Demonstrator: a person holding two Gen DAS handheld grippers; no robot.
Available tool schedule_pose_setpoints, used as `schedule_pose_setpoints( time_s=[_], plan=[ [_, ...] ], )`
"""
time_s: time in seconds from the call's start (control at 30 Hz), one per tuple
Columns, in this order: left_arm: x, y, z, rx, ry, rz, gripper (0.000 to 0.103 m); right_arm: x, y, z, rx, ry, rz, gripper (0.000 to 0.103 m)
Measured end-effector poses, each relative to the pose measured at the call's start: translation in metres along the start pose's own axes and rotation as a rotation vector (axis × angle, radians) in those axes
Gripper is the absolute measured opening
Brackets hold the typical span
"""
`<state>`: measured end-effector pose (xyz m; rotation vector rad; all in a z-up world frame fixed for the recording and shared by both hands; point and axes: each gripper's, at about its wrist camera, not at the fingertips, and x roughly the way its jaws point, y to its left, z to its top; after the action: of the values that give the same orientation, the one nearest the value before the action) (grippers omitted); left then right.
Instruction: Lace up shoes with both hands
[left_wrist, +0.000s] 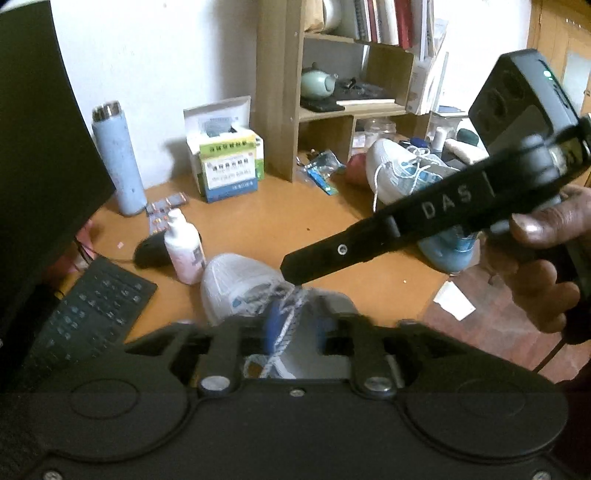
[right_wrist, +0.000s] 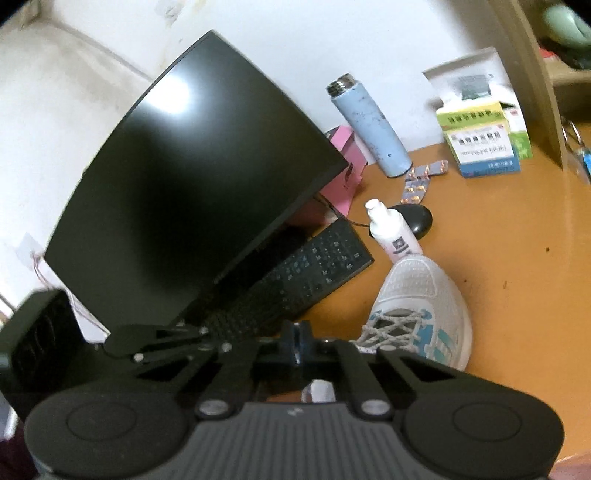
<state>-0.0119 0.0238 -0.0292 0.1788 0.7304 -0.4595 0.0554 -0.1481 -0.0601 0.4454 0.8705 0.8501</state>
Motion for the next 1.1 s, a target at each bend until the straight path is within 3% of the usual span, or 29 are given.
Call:
schedule_pose_setpoints(
  time_s=[0.13, 0.23, 0.37, 0.43, 0.5, 0.67, 0.77, 0.87, 0.93, 1.0, 1.1],
  plan=[
    [0.004, -0.002, 0.004, 0.025, 0.013, 0.0, 0.023, -0.001, -0.001, 0.0, 0.002, 0.002, 0.001, 0.003],
    [0.007, -0.002, 0.006, 0.031, 0.023, -0.002, 0.003, 0.0, 0.0, 0.0, -0.004, 0.003, 0.003, 0.003],
    [0.006, 0.0, 0.008, 0.038, 0.022, 0.013, 0.001, -0.001, -0.001, 0.0, 0.004, 0.002, 0.011, 0.003],
    [0.005, 0.005, 0.011, 0.054, 0.02, 0.035, 0.001, -0.008, -0.002, 0.002, 0.024, -0.018, 0.015, 0.008],
    [-0.007, 0.028, 0.027, 0.06, -0.021, 0.126, 0.001, -0.016, -0.005, 0.004, 0.029, -0.045, 0.004, 0.01],
    [-0.044, 0.083, 0.075, 0.057, -0.17, 0.352, 0.001, -0.029, -0.009, -0.003, -0.112, -0.022, -0.163, 0.012],
    [-0.057, 0.092, 0.099, 0.063, -0.264, 0.387, 0.001, -0.029, -0.014, -0.015, -0.127, -0.002, -0.19, 0.012],
    [-0.038, 0.066, 0.101, 0.112, -0.276, 0.291, 0.001, -0.025, -0.016, -0.028, -0.148, 0.028, -0.211, 0.012],
    [-0.016, 0.044, 0.089, 0.157, -0.233, 0.212, 0.001, -0.023, -0.015, -0.034, -0.16, 0.044, -0.218, 0.012],
    [0.018, 0.005, 0.06, 0.246, -0.139, 0.121, 0.001, -0.02, -0.014, -0.04, -0.172, 0.059, -0.222, 0.011],
    [0.039, -0.023, 0.03, 0.306, -0.056, 0.059, 0.001, -0.019, -0.014, -0.045, -0.187, 0.062, -0.227, 0.011]
  ],
)
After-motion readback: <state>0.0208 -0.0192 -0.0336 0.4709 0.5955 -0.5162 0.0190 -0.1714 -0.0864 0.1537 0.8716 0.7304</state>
